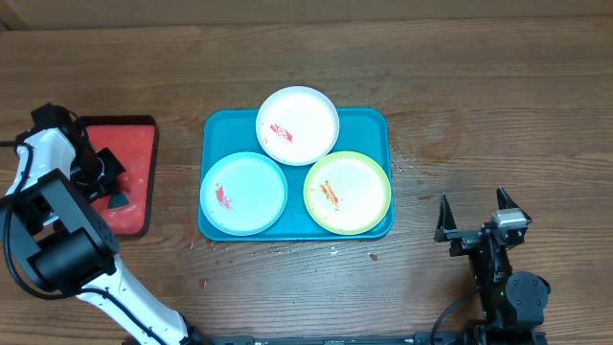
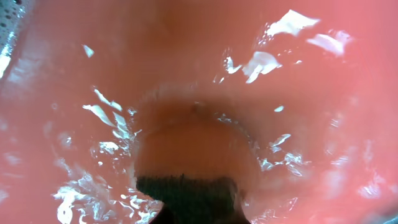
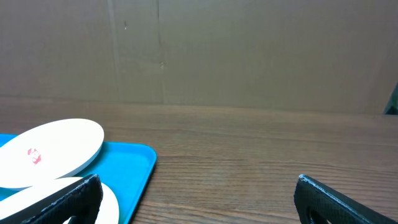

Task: Clean dirty plates on tray and stack at the side
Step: 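Dip and rub the sponge in the soapy red tray with the left gripper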

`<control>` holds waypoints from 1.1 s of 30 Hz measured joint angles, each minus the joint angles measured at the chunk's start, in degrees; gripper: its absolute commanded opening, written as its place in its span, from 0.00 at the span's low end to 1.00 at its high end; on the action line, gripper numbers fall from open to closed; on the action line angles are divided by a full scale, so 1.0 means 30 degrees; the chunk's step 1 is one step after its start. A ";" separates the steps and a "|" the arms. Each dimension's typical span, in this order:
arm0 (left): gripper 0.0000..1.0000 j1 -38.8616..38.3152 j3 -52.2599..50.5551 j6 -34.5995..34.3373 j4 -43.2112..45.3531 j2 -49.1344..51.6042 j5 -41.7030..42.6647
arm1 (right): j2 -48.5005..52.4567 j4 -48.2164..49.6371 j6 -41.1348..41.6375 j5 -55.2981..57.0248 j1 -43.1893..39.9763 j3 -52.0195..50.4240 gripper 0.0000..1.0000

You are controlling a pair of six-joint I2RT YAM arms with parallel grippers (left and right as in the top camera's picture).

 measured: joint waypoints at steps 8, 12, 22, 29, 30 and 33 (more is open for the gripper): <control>0.04 0.0022 0.3111 -0.0073 -0.4357 0.1100 -0.0459 | 0.0000 -0.0007 0.0000 0.0007 0.0000 0.0000 1.00; 0.04 0.0022 0.7278 -0.0546 -0.6441 0.1268 -0.0525 | 0.0000 0.0007 -0.0007 0.0000 0.0000 0.0000 1.00; 0.04 0.0015 1.1023 -0.1384 -0.7082 0.1093 -0.0168 | 0.0000 0.0000 0.0000 0.0007 0.0000 0.0000 1.00; 0.04 -0.0168 0.5268 -0.1362 -0.4269 0.1122 0.0219 | -0.0007 0.0015 0.0007 0.0007 0.0000 0.0000 1.00; 0.04 -0.0219 0.4896 -0.1275 -0.4422 0.1195 0.0248 | 0.0000 0.0000 0.0007 0.0007 0.0000 0.0000 1.00; 0.04 -0.0255 0.5377 -0.0991 -0.5391 0.1304 0.0372 | -0.0007 0.0000 0.0000 0.0007 0.0000 0.0000 1.00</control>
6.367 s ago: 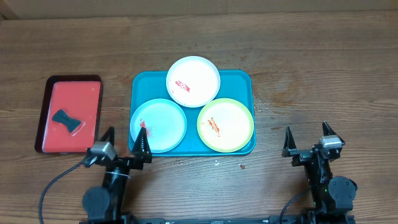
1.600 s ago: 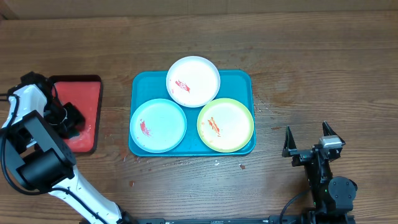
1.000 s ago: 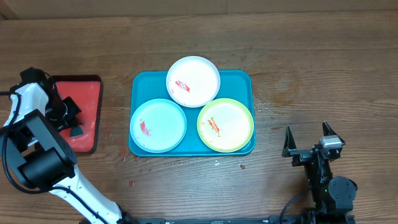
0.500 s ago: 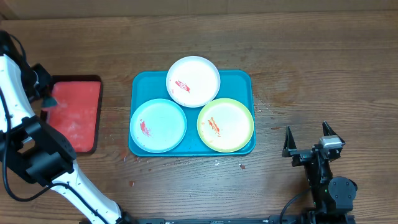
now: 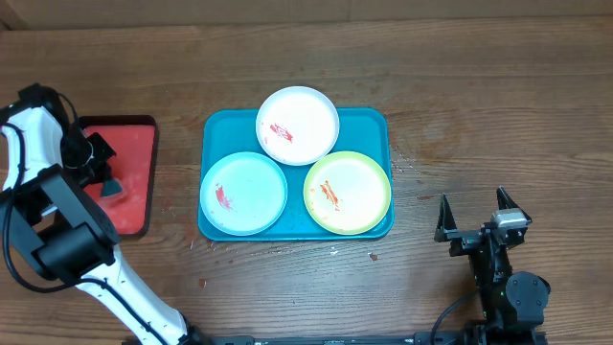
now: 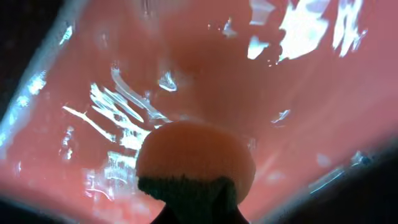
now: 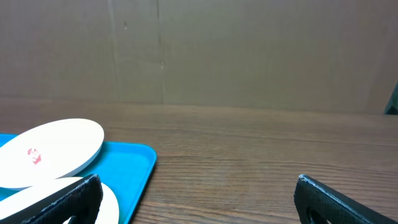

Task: Clean dirty plates on tray and stack at the side
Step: 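Dip and rub the sponge in the soapy red tray with the left gripper, then carry the sponge with the left gripper onto the light-blue plate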

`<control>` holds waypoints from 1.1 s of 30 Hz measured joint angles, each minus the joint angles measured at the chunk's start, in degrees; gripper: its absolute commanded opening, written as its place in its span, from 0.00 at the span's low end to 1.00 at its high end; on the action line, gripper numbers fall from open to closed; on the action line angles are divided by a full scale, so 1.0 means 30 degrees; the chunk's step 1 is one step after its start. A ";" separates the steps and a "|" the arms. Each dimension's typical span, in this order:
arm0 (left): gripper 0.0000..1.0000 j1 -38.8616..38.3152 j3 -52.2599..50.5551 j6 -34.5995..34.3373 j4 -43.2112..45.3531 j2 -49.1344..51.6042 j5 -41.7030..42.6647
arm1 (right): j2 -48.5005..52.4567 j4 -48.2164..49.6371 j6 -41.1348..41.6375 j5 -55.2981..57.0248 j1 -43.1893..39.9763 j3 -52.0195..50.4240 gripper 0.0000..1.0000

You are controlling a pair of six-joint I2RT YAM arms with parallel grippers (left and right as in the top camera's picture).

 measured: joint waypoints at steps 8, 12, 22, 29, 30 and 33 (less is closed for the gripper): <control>0.04 0.0058 0.6914 0.0066 -0.2841 -0.0758 0.0372 | 0.0007 0.0000 -0.0007 -0.0007 0.0000 0.0000 1.00; 0.04 -0.0007 0.6448 0.0066 -0.2361 -0.1902 0.0321 | 0.0007 0.0007 0.0000 0.0000 0.0000 0.0000 1.00; 0.04 -0.0408 0.1851 -0.0546 -0.2943 -0.0321 0.1013 | 0.0007 -0.0007 0.0000 -0.0007 0.0000 0.0000 1.00; 0.04 -0.0342 0.8233 -0.0903 -0.6105 -0.1887 0.3942 | 0.0007 0.0007 0.0007 -0.0007 0.0000 0.0000 1.00; 0.04 -0.0466 0.8524 -0.0903 -0.6455 -0.2441 0.4313 | 0.0007 0.0007 0.0007 0.0000 0.0000 0.0000 1.00; 0.04 -0.1348 0.8932 -0.0699 -0.7730 -0.3847 0.5020 | 0.0007 -0.0007 0.0000 0.0000 0.0000 0.0000 1.00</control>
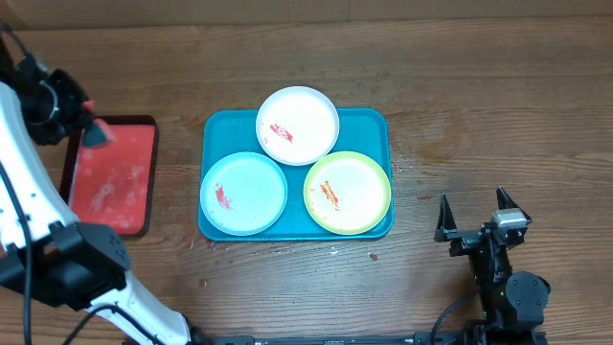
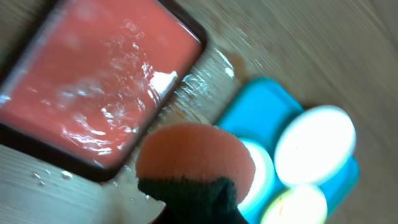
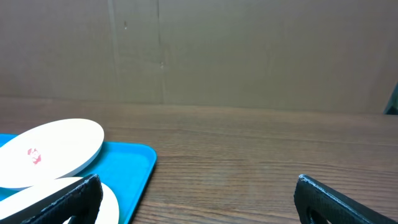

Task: Clean dirty plates on tray and stack at the side
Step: 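Carry the sponge with the left gripper onto the light-blue plate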

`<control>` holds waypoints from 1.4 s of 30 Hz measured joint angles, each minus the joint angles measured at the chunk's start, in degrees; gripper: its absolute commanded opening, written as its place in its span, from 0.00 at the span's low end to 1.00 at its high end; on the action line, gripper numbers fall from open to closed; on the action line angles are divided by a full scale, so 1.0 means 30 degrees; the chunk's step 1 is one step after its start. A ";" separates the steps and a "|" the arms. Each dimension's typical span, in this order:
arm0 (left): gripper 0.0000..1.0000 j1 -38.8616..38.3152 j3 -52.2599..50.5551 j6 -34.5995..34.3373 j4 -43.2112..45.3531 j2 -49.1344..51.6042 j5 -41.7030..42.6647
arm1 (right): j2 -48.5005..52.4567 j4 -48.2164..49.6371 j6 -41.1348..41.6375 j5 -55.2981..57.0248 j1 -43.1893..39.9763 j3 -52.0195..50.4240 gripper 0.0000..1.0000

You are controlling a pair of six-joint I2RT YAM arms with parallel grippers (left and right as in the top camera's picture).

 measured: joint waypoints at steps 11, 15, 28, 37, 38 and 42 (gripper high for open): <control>0.04 -0.6696 -0.5384 0.3213 -0.0444 -0.0182 0.1224 | 0.0000 0.0007 0.0000 -0.0007 0.0000 0.0000 1.00; 0.04 -0.9034 -0.9493 0.3359 0.2302 0.0066 0.1392 | -0.0007 0.0007 0.0000 0.0000 0.0000 0.0000 1.00; 0.61 -1.1737 -1.6538 -0.0029 0.9238 0.0146 -0.0707 | 0.0000 0.0007 -0.0007 0.0000 0.0000 0.0000 1.00; 0.79 -1.1737 -1.3879 -0.0466 0.7745 0.0211 -0.0758 | 0.0000 0.0022 0.0000 0.0000 0.0000 0.0000 1.00; 0.79 -1.1708 -1.2772 -0.0466 0.7053 0.0211 -0.0758 | 0.0000 0.0029 0.0000 0.0000 0.0000 0.0000 1.00; 1.00 -1.1176 -0.7934 -0.0459 0.4269 0.0197 -0.0845 | 0.0000 0.0007 0.0007 -0.0007 0.0000 0.0000 1.00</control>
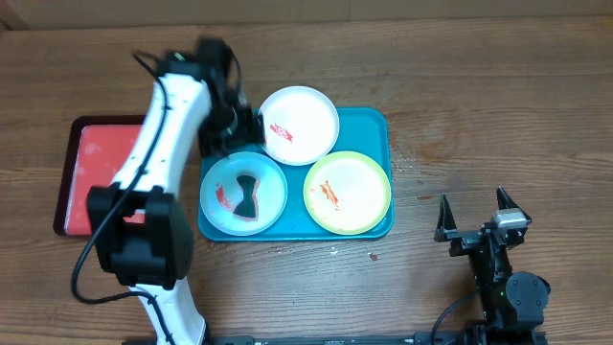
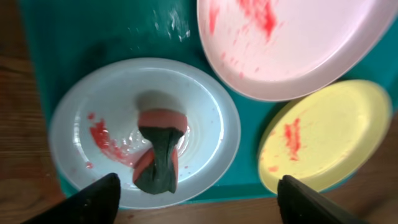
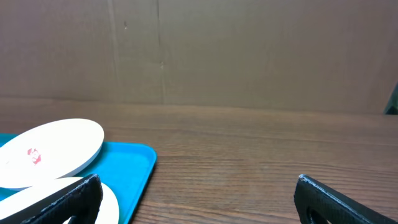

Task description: Clean dirty plates on tray and stack at the side

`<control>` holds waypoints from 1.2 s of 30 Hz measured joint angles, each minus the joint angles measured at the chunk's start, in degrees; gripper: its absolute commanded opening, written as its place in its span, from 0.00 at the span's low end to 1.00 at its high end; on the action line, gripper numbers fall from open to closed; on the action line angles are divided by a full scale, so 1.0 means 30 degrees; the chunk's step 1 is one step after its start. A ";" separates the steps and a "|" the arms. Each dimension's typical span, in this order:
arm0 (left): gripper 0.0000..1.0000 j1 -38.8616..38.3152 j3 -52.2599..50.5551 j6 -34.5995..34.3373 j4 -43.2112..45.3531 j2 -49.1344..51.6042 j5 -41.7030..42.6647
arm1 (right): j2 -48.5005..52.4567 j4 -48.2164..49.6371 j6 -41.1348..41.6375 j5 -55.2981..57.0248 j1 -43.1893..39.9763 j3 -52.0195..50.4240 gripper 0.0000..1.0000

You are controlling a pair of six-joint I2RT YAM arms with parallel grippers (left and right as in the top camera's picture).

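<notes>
Three dirty plates sit on the teal tray: a white plate at the back, a light blue plate front left and a yellow-green plate front right, each with red smears. A sponge, orange with a dark green side, lies crumpled on the light blue plate, beside its smear. My left gripper hovers over the tray's back left, open, with the sponge loose below it. My right gripper rests open near the table's front right.
A red tray with a dark rim, wet inside, lies on the wooden table left of the teal tray. Small red specks dot the wood in front of and right of the teal tray.
My left gripper was shut on the sponge above the far end of the red tray. It is now open over the teal tray, and the sponge lies on the light blue plate.
My left gripper held the sponge down in the wet red tray, first mid-tray, then at its left side. Then it held the sponge above the tray's far end. Now the sponge lies on the light blue plate. The right arm stayed still.
</notes>
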 measured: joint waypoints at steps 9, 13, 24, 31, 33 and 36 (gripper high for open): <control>1.00 0.4277 0.6411 0.0066 -0.3796 -0.0430 -0.2004 | 0.0000 0.0007 -0.0007 0.0007 0.0000 0.0000 1.00; 1.00 0.5217 0.6404 0.0066 -0.4466 -0.0430 -0.2375 | -0.0007 0.1603 0.0146 -0.0313 0.0000 0.0000 1.00; 1.00 0.5319 0.6368 0.0066 -0.4597 -0.0430 -0.2514 | -0.0080 1.5307 0.7847 -0.8983 0.0000 0.0335 1.00; 1.00 0.5319 0.6353 0.0066 -0.4619 -0.0430 -0.2514 | 0.1887 0.2579 0.6965 -0.8080 -0.0124 0.8276 1.00; 1.00 0.5319 0.6339 0.0066 -0.4612 -0.0430 -0.2514 | 0.5122 -0.4728 0.5472 -0.7570 -0.0131 1.3792 1.00; 1.00 0.5319 0.6302 0.0066 -0.4626 -0.0430 -0.2514 | 0.9486 -1.1650 0.4510 -0.8014 -0.0124 1.9824 1.00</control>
